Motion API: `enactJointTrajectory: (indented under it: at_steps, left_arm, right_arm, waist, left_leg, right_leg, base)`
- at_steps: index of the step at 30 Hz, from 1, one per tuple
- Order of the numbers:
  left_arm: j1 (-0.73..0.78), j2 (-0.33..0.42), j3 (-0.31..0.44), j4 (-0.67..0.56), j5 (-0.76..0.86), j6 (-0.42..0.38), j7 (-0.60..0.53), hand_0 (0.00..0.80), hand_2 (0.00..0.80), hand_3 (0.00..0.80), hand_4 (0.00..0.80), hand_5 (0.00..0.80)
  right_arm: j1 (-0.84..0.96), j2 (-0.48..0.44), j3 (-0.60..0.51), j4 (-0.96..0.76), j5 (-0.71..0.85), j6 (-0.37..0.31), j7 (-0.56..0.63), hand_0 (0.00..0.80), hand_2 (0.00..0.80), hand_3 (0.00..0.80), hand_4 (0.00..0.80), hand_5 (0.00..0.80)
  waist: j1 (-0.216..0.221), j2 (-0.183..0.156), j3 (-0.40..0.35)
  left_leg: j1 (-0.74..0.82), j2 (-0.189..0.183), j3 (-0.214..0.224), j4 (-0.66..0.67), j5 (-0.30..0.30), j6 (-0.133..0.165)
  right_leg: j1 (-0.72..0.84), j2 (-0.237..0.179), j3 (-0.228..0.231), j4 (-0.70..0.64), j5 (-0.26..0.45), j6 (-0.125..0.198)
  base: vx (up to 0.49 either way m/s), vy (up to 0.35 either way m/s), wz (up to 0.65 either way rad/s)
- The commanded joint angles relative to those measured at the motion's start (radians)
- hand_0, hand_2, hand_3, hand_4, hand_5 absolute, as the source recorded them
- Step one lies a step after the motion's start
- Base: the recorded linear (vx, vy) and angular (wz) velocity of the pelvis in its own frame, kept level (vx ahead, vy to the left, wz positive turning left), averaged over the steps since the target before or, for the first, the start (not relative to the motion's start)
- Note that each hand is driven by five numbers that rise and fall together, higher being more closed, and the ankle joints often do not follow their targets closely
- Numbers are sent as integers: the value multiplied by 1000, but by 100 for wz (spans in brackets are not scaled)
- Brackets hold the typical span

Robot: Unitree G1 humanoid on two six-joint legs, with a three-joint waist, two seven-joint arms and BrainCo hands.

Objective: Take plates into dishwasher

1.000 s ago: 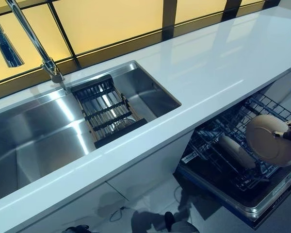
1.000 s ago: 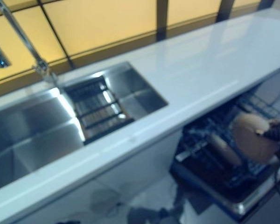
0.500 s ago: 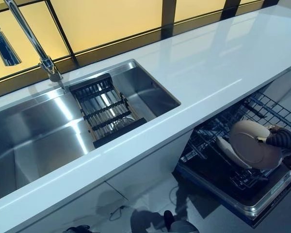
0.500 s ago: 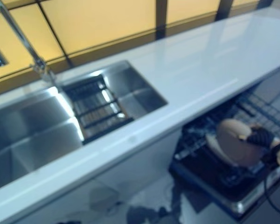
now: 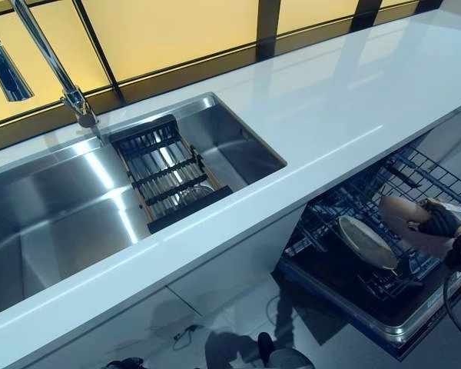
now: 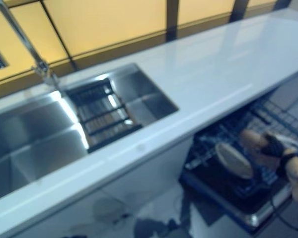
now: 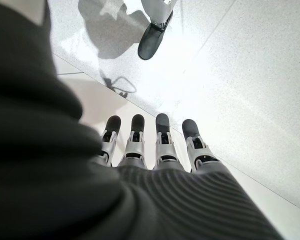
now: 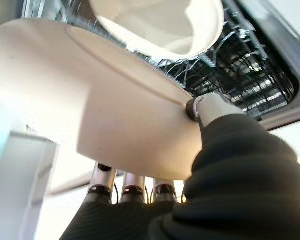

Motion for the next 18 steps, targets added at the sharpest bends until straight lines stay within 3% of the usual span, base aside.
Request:
enactJointTrajectory:
  at_steps: [1, 8, 18]
  left_arm:
    - [-11, 31, 5, 49, 35, 6, 14, 0, 0, 0, 0, 0]
    - [-11, 20, -5, 40, 42, 14, 5, 0, 0, 0, 0, 0]
    - [-14, 18, -4, 30, 43, 22, 7, 0, 0, 0, 0, 0]
  right_arm:
    - [-131, -36, 54, 31, -129, 38, -102, 800, 800, 800, 800, 800]
    - [-181, 1, 121, 51, -94, 82, -105, 800, 800, 800, 800, 800]
    - [-224, 84, 160, 151, 78, 158, -108, 800, 800, 800, 800, 800]
  waist:
    - [33, -49, -27]
    - [54, -43, -28]
    - [76, -42, -23]
  left_leg:
    - [41, 7, -15, 10, -69, 33]
    - [36, 4, -34, 10, -69, 34]
    - [33, 5, -51, 10, -66, 34]
  right_leg:
    - [-26, -52, -43, 18, 4, 101]
    - [-20, -58, -56, 18, 0, 102]
    - [-15, -67, -74, 14, 0, 100]
  base:
    - [0, 0, 0]
    - [8, 8, 3]
    - [6, 2, 5]
